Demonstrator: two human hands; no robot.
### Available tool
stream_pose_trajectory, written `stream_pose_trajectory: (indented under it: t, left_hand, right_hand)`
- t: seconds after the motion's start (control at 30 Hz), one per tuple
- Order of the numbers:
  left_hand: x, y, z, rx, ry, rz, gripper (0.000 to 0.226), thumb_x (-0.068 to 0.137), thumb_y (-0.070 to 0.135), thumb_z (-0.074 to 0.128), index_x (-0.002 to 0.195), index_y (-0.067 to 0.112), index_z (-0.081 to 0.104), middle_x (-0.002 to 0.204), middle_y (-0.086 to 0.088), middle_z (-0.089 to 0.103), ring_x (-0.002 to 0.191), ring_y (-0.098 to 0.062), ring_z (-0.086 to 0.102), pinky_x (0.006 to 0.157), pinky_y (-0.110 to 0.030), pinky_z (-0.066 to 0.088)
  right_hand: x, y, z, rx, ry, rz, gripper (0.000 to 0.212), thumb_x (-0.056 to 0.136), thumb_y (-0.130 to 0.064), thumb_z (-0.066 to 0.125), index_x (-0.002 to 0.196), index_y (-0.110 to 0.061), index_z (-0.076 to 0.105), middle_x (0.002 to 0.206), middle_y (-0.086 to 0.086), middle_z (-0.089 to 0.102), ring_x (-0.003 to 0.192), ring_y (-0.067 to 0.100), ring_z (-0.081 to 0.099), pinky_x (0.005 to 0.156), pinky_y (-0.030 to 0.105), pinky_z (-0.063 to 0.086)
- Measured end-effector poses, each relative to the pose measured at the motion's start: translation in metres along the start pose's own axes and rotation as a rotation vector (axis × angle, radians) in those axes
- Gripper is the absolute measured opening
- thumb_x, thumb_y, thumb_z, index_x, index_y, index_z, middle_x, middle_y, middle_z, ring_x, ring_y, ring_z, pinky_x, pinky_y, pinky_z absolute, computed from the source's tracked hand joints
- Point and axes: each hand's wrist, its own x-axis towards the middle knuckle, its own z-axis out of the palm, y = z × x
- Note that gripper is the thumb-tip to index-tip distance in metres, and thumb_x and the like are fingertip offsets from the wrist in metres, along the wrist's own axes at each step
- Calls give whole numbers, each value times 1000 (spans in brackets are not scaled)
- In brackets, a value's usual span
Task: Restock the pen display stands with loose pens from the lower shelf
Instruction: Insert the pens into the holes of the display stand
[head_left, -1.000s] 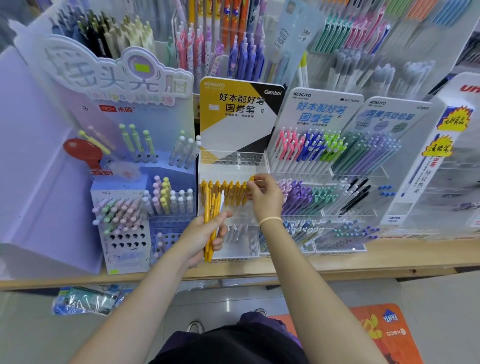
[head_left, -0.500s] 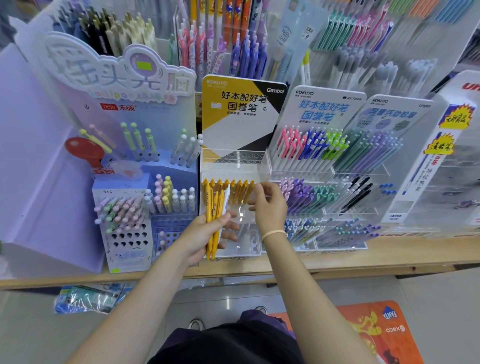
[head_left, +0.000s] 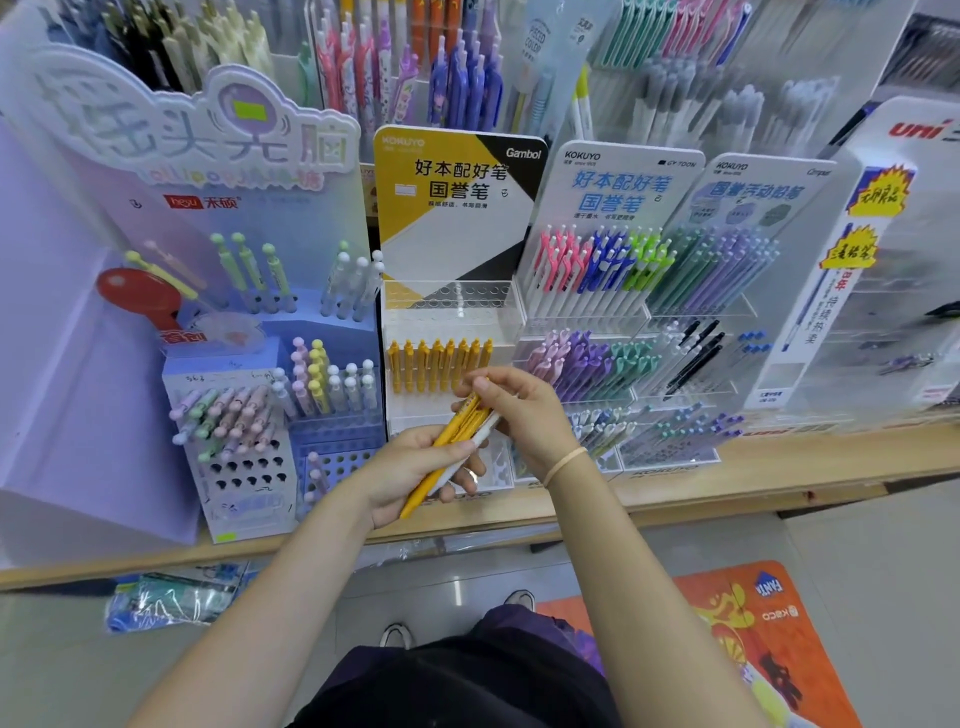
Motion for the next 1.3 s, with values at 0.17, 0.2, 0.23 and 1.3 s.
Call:
stream_pose_trajectory:
  t: [0.17,0.2,0.23,1.3]
  left_hand:
    - [-3,-9,2,-13,-9,-27,33,89,24,64,118,12,55,80,-17,66,47,-19,55,39,-22,39]
    - [-3,-10,2,-11,-18,-30,34,86,24,66,116,12,55,78,-17,64,43,-17,50,37,-21,36]
    - [-3,-10,3,-3,-26,-30,35,85,25,67,115,11,54,76,-16,62,42,-15,47,36,-20,33]
    - [17,-8,7,-38,299,148,15,103,16,55,116,11,58,78,-10,69,61,-23,64,51,-27,52]
  right_hand:
    - [-3,10,-5,-35,53,84,22,94,-10,64,112,4,67,101,18,66,87,20,64,77,30,55]
    - [-4,11,-6,-28,56,94,23,94,-10,64,112,4,67,102,18,66,85,16,64,75,27,55]
    - [-6,11,-6,-17,55,101,25,94,-11,64,113,5,67,103,18,66,84,14,63,75,26,54]
    - [21,-10,-22,-401,551,-263,21,95,-16,63,83,-33,67,82,-2,73,82,18,72,83,45,59]
